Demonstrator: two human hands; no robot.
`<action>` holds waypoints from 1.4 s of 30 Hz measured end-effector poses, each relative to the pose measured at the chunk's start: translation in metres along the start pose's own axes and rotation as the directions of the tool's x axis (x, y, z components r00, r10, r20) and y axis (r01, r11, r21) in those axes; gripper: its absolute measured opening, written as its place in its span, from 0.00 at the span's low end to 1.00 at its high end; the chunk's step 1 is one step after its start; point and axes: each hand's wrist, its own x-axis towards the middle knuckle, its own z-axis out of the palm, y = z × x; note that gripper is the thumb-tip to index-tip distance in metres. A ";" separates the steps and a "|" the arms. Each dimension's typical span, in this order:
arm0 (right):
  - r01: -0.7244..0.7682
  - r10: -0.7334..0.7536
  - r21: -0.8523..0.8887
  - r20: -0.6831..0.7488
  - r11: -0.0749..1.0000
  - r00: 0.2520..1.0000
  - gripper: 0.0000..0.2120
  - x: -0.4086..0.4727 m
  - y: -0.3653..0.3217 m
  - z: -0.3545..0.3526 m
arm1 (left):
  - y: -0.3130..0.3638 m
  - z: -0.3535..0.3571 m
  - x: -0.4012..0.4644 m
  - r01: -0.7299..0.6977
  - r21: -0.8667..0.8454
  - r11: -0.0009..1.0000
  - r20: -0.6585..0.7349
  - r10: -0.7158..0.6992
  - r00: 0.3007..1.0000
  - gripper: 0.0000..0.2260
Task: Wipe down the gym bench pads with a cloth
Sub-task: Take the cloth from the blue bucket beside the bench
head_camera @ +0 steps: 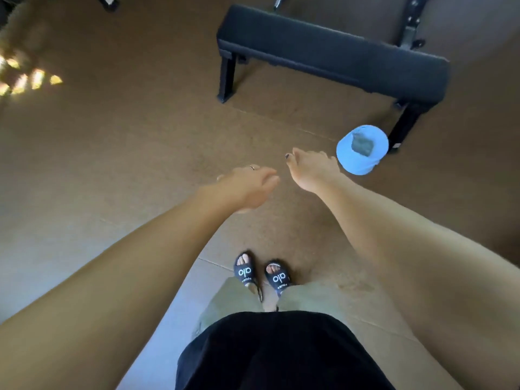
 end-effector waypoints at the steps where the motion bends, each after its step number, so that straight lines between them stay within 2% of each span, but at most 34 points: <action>1: -0.033 0.034 0.024 -0.028 0.999 0.999 0.22 0.003 0.013 -0.004 | 0.008 -0.006 0.012 -0.026 0.017 1.000 0.025 0.026 0.999 0.37; 5: -0.175 0.188 0.128 -0.098 0.976 0.977 0.19 0.014 0.066 -0.025 | 0.051 -0.029 0.054 -0.134 0.064 0.989 0.067 0.129 0.989 0.35; 9: -0.271 0.305 0.219 -0.136 0.937 0.943 0.20 0.023 0.124 -0.047 | 0.101 -0.043 0.100 -0.238 0.159 0.958 0.119 0.221 0.968 0.25; 12: -0.319 0.361 0.256 -0.135 0.912 0.923 0.21 0.041 0.170 -0.063 | 0.148 -0.052 0.138 -0.301 0.203 0.932 0.144 0.275 0.951 0.31; 14: -0.347 0.382 0.260 -0.100 0.901 0.919 0.23 0.057 0.201 -0.074 | 0.180 -0.053 0.165 -0.329 0.232 0.915 0.163 0.297 0.941 0.33; 18: -0.364 0.394 0.266 -0.067 0.893 0.917 0.22 0.101 0.260 -0.094 | 0.229 -0.051 0.229 -0.350 0.259 0.900 0.155 0.319 0.935 0.24; 27: -0.385 0.390 0.293 0.045 0.875 0.920 0.23 0.225 0.340 -0.114 | 0.289 -0.074 0.377 -0.363 0.291 0.885 0.193 0.317 0.929 0.23; 31: -0.422 0.436 0.347 0.040 0.838 0.899 0.14 0.306 0.375 -0.095 | 0.299 -0.070 0.473 -0.399 0.320 0.859 0.194 0.352 0.915 0.23; 32: -0.414 0.431 0.356 0.035 0.838 0.902 0.14 0.325 0.382 -0.088 | 0.299 -0.065 0.497 -0.403 0.325 0.855 0.199 0.355 0.913 0.22; 35: -0.393 0.407 0.364 0.042 0.844 0.912 0.22 0.381 0.409 -0.058 | 0.296 -0.040 0.570 -0.394 0.351 0.849 0.228 0.331 0.916 0.23; 37: -0.396 0.401 0.364 0.067 0.843 0.914 0.24 0.418 0.430 -0.028 | 0.296 -0.017 0.618 -0.380 0.365 0.850 0.233 0.312 0.921 0.23; 40: -0.359 0.358 0.320 0.065 0.877 0.931 0.23 0.480 0.461 0.027 | 0.298 0.026 0.695 -0.365 0.365 0.856 0.193 0.314 0.930 0.24; 42: -0.332 0.318 0.315 0.097 0.889 0.943 0.29 0.520 0.480 0.067 | 0.297 0.057 0.744 -0.365 0.354 0.861 0.172 0.323 0.931 0.23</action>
